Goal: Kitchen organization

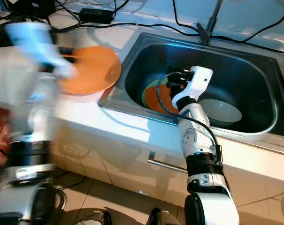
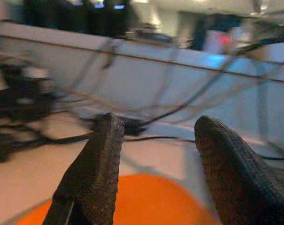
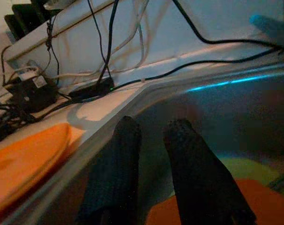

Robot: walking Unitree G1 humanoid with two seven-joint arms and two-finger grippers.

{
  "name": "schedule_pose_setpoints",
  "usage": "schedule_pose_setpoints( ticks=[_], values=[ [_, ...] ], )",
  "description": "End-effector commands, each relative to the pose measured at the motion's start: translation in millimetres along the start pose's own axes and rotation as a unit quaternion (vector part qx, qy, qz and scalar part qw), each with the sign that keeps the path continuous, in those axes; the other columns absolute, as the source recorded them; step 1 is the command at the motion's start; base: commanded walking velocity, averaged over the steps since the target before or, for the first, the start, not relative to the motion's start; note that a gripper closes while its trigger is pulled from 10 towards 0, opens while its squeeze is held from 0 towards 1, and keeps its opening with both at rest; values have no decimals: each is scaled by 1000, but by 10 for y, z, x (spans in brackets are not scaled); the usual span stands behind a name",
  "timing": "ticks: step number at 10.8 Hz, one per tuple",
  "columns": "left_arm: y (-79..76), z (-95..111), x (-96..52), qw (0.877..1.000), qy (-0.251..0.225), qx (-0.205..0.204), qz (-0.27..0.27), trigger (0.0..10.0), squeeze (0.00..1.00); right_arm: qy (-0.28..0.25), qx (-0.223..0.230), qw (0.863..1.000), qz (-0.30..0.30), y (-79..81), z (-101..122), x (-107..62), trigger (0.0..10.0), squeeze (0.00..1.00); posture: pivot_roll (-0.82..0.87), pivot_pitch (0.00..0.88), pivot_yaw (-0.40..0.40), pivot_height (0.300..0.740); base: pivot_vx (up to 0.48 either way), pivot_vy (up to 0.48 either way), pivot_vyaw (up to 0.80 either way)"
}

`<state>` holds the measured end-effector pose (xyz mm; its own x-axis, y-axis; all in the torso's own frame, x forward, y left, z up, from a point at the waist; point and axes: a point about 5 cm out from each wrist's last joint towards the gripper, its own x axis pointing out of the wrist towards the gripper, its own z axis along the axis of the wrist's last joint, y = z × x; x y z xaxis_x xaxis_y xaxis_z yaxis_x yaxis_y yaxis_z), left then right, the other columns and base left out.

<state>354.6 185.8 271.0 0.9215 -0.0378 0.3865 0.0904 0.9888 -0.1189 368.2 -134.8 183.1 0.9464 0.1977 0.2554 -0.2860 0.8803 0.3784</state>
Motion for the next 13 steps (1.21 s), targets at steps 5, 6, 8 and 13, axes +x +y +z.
schedule_pose_setpoints(
  ticks=[5,6,8,13],
  values=[
    [628,-31,-392,995,41,-10,94,10000,1000,16,18,1000,17,10,-61,-47,10000,0,70,128,-37,740,0,0,0],
    [619,-84,-439,993,53,-30,101,10000,1000,18,18,999,19,19,-71,-50,10000,0,68,125,-37,740,0,0,0],
    [646,-138,-492,987,89,-64,114,10000,1000,20,17,999,20,17,-72,-54,10000,0,67,121,-36,740,0,0,0],
    [722,-167,-501,968,179,-106,144,10000,0,23,16,999,26,45,-90,-39,10000,0,80,107,-29,740,0,0,0]
  ],
)
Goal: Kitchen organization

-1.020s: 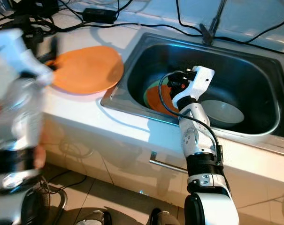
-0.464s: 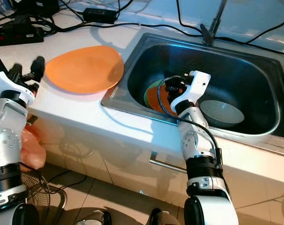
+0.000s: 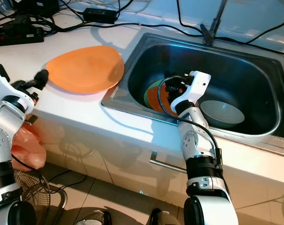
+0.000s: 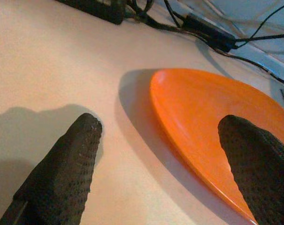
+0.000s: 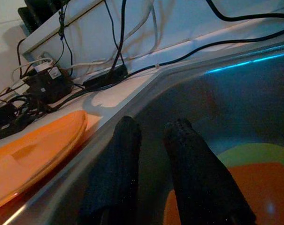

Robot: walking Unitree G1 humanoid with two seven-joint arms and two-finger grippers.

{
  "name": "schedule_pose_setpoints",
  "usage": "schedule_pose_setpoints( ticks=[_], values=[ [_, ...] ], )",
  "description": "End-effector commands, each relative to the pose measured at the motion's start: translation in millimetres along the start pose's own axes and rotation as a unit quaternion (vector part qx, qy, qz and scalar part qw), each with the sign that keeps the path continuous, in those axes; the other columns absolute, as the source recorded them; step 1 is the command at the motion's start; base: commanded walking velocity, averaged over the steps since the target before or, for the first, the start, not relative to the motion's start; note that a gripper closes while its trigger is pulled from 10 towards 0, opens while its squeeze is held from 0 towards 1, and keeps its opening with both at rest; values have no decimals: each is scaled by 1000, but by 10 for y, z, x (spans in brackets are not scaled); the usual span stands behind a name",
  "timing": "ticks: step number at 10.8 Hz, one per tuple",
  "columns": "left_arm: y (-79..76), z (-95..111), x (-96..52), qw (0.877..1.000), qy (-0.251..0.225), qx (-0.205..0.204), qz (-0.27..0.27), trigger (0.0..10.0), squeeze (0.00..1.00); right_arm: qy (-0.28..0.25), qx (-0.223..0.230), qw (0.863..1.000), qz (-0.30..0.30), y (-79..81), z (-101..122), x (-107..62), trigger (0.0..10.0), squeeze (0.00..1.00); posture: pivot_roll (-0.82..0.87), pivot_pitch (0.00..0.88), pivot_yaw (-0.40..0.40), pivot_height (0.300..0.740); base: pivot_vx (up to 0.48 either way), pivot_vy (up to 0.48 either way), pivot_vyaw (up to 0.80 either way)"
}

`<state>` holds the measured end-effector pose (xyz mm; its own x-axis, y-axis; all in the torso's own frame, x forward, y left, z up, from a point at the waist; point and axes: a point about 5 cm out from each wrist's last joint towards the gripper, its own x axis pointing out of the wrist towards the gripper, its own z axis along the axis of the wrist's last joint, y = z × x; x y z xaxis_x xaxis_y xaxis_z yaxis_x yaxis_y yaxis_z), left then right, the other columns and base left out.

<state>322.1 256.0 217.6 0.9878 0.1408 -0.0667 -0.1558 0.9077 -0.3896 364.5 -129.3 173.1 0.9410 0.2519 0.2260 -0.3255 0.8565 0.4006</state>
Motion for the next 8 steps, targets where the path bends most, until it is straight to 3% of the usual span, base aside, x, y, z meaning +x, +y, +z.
schedule_pose_setpoints(
  ticks=[1,4,8],
  values=[
    [-60,80,-2,1000,-1,-13,-7,10000,0,-1,-2,1000,8,25,17,10,10000,0,78,108,-28,740,0,0,0],
    [-165,67,56,997,28,-63,-30,10000,0,-2,-6,1000,7,18,28,2,10000,0,68,116,-26,740,0,0,0],
    [-210,65,82,995,41,-83,-28,10000,0,-2,-8,1000,5,3,35,-3,10000,0,66,126,-29,740,0,0,0]
  ],
)
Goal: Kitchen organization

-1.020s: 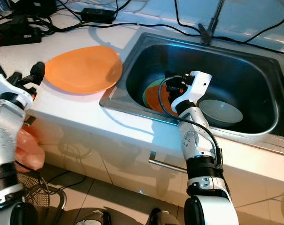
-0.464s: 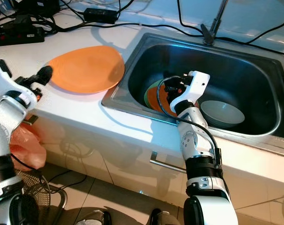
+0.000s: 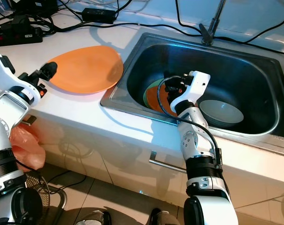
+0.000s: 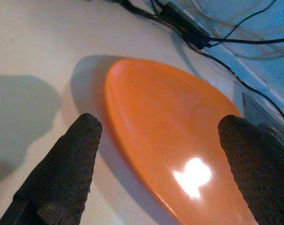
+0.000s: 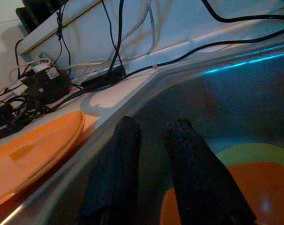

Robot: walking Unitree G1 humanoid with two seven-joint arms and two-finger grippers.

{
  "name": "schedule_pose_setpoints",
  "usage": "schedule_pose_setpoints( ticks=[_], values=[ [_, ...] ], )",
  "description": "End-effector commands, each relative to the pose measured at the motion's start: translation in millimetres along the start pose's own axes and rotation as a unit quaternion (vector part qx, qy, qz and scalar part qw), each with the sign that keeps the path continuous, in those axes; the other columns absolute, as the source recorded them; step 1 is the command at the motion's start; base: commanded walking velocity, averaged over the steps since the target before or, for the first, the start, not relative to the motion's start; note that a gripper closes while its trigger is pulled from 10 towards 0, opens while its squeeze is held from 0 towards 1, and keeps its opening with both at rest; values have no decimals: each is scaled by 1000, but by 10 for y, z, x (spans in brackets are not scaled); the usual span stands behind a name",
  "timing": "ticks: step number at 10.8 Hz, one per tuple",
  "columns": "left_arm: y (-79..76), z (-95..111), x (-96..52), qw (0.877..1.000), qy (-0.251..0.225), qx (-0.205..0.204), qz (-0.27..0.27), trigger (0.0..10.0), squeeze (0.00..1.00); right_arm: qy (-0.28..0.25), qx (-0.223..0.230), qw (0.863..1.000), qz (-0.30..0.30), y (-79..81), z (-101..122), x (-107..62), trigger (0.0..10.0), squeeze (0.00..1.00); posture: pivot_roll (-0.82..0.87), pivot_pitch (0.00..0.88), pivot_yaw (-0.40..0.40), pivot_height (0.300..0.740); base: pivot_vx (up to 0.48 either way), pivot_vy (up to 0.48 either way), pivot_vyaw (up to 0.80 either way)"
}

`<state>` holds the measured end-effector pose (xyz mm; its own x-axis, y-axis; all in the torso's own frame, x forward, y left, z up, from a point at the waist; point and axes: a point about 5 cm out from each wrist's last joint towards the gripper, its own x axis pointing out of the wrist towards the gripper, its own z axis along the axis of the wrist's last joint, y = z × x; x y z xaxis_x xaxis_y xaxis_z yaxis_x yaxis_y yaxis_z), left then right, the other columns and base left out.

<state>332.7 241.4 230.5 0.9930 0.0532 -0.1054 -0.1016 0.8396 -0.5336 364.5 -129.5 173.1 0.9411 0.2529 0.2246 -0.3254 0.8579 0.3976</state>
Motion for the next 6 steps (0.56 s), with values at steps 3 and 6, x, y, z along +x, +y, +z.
schedule_pose_setpoints(
  ticks=[3,6],
  values=[
    [-21,-79,27,1000,20,-17,5,10000,0,-2,-8,1000,3,-4,40,-4,10000,0,67,134,-32,740,0,0,0],
    [-51,-277,115,998,46,-30,6,10000,0,-3,-9,1000,2,-5,60,11,10000,0,60,140,-37,740,0,0,0]
  ],
)
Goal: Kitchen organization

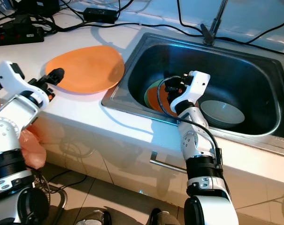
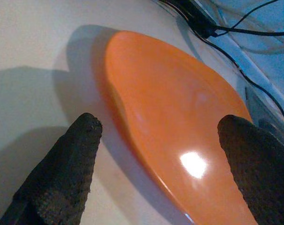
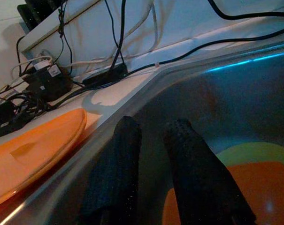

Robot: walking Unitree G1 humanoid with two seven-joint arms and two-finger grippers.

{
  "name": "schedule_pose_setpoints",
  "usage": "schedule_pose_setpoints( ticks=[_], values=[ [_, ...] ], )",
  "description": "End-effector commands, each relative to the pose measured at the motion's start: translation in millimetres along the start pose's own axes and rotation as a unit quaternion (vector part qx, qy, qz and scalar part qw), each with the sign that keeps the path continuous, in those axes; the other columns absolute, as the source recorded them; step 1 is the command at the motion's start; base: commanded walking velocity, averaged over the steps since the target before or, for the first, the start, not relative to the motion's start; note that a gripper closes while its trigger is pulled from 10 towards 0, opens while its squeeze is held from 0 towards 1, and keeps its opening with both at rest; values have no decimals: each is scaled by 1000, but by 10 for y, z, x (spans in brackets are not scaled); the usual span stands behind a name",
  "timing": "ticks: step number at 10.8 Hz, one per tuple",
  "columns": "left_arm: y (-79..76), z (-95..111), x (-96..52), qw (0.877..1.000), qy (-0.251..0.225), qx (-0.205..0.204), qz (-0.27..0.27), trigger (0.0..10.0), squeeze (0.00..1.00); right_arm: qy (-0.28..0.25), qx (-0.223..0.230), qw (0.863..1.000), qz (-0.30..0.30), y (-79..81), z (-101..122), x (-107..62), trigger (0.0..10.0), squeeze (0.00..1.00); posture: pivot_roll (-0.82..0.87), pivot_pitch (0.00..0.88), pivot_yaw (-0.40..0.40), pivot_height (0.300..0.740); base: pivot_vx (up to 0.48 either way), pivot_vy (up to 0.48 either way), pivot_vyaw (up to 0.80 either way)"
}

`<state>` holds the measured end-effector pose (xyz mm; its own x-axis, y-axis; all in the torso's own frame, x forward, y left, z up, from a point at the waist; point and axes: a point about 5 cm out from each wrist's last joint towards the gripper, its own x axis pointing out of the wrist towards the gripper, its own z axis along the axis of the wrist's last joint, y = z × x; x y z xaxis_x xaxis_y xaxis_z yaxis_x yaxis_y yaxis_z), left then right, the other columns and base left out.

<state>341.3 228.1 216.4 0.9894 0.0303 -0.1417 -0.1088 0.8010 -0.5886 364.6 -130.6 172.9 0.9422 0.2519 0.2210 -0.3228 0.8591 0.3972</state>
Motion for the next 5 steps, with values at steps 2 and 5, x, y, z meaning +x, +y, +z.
schedule_pose_setpoints(
  ticks=[2,5],
  values=[
    [-106,-182,105,999,39,-11,-9,10000,0,-8,-11,1000,0,-8,78,7,10000,0,43,141,-34,740,0,0,0],
    [-230,-233,195,998,46,-25,-21,10000,0,-11,-14,1000,-4,-33,104,3,10000,0,34,140,-32,740,0,0,0]
  ],
)
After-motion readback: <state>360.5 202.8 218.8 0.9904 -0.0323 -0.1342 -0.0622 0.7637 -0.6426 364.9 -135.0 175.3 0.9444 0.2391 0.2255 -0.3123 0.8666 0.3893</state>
